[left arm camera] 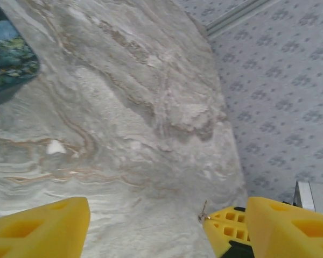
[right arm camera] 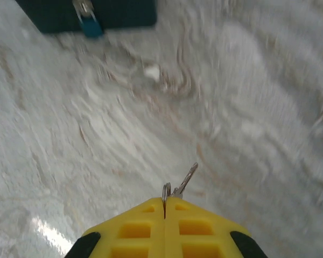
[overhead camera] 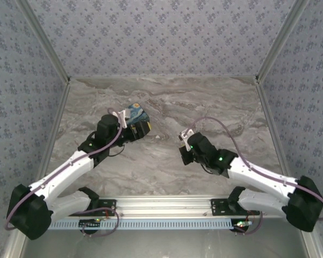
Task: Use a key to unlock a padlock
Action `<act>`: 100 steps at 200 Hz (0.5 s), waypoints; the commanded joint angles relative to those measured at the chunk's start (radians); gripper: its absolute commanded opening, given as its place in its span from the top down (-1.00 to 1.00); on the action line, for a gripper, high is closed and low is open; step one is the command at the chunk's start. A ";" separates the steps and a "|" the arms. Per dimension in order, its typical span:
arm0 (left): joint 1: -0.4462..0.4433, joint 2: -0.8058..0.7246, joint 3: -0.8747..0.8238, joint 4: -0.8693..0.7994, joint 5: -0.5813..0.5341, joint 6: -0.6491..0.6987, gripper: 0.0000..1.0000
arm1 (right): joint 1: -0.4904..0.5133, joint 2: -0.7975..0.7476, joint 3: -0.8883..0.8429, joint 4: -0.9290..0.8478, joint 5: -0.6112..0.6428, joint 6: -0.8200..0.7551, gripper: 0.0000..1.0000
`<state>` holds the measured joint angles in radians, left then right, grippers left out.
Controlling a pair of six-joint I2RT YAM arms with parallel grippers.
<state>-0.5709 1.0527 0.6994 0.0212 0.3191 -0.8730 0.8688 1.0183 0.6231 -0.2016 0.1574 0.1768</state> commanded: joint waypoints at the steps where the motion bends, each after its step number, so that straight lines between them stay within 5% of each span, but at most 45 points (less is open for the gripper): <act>1: -0.015 -0.006 0.051 0.011 0.080 -0.030 -0.41 | 0.007 -0.065 -0.043 0.174 0.047 -0.206 1.00; 53: -0.099 0.038 0.113 0.035 0.103 -0.019 -0.04 | 0.039 -0.140 -0.098 0.299 0.040 -0.375 1.00; 100: -0.161 0.129 0.173 0.039 0.086 -0.021 0.05 | 0.056 -0.142 -0.095 0.281 0.051 -0.381 1.00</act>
<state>-0.7166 1.1507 0.8249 0.0345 0.3977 -0.8989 0.9173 0.8913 0.5327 0.0566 0.1875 -0.1699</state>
